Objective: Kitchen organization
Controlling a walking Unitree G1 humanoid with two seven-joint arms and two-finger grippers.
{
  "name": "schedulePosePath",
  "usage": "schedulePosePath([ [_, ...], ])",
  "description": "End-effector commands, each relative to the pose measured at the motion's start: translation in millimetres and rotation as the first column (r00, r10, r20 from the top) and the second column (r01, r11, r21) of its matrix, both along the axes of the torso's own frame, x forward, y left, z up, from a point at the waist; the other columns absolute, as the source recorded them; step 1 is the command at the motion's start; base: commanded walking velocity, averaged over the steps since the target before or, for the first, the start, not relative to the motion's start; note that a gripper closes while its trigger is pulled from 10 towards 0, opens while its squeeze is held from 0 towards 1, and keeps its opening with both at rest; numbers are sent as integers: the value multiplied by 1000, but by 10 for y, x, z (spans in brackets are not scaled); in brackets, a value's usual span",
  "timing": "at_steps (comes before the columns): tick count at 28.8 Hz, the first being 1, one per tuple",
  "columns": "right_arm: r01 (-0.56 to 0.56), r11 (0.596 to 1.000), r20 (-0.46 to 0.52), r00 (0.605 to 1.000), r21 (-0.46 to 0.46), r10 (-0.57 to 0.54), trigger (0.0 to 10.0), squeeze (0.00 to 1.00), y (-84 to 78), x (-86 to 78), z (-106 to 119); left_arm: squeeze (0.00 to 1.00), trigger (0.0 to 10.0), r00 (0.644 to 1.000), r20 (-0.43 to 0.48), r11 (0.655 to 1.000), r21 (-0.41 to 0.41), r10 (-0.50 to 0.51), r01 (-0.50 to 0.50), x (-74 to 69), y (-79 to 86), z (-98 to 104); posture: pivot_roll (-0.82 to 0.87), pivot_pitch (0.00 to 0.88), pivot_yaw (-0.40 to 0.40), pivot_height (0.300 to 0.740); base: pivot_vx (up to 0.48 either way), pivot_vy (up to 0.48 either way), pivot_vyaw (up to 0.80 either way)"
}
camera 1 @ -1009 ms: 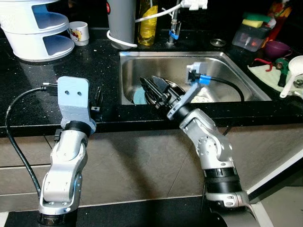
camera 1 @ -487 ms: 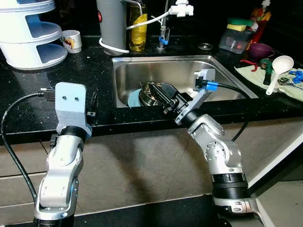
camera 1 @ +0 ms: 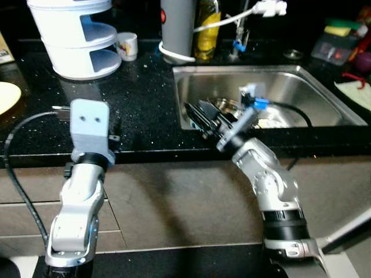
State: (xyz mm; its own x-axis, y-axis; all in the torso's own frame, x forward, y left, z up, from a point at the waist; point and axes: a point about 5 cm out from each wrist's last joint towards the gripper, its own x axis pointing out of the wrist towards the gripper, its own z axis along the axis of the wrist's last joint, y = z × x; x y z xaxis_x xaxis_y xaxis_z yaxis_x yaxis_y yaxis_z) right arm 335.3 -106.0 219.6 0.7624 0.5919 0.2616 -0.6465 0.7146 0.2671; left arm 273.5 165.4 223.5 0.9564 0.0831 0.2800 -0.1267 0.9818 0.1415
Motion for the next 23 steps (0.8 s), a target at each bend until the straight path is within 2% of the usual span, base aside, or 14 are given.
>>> schedulePosePath([
  [1, -1, 1000, -12, 1000, -14, 1, 10000, 0, 14, -14, -50, 0, 10000, 1000, -13, 1000, 7, 5, -5, 7, 7, -26, 65, 0, -68, 740, 0, 356, 0],
  [8, 20, 998, -11, 1000, -60, -21, 10000, 0, -59, -15, -91, 0, 10000, 1000, -18, 1000, 10, 5, -5, 7, 12, -36, 60, 0, -67, 740, 0, 357, 0],
  [23, 12, 996, -12, 1000, -90, -13, 10000, 0, -44, -41, -127, 0, 10000, 1000, -18, 1000, 9, 3, -3, 5, 8, -38, 59, 0, -67, 740, 0, 354, 0],
])
